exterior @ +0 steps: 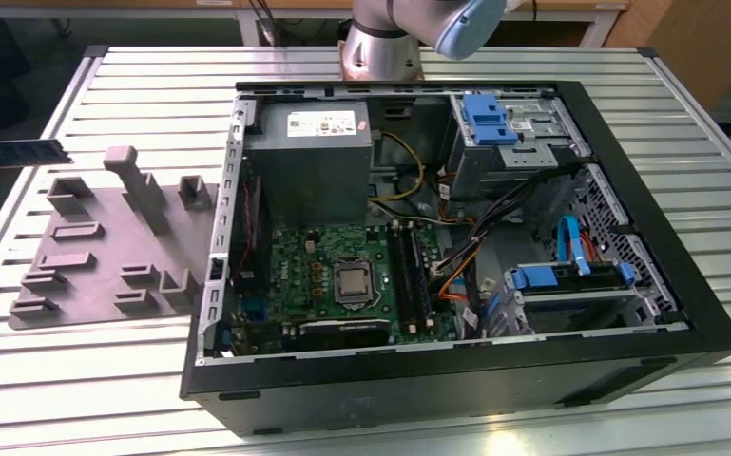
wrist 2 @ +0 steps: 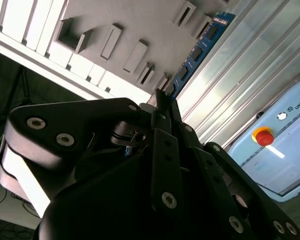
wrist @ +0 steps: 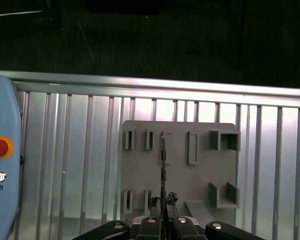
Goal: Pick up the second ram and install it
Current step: 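Pick up the second ram and move it above second insertion slot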
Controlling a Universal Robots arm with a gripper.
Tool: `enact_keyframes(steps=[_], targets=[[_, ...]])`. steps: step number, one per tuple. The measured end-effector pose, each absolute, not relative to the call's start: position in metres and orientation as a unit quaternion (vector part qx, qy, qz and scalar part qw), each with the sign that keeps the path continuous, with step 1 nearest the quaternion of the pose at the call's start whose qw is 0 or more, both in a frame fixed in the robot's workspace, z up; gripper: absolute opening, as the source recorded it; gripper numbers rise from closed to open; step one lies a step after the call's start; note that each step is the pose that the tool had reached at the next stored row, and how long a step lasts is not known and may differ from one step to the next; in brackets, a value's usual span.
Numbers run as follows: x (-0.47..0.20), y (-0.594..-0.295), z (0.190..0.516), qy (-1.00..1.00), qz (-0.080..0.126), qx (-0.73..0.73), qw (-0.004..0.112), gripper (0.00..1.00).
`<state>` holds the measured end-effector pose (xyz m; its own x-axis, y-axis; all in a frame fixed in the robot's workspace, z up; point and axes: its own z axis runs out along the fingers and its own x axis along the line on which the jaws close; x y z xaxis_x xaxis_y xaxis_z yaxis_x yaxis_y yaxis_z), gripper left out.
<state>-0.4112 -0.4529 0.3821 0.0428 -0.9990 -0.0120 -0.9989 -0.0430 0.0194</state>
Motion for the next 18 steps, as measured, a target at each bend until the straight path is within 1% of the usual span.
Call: enact_keyframes(steps=[18], targets=[[-0.4076, -0.4525, 0.3868, -0.692, -0.011, 0.722, 0.003, 0.14]])
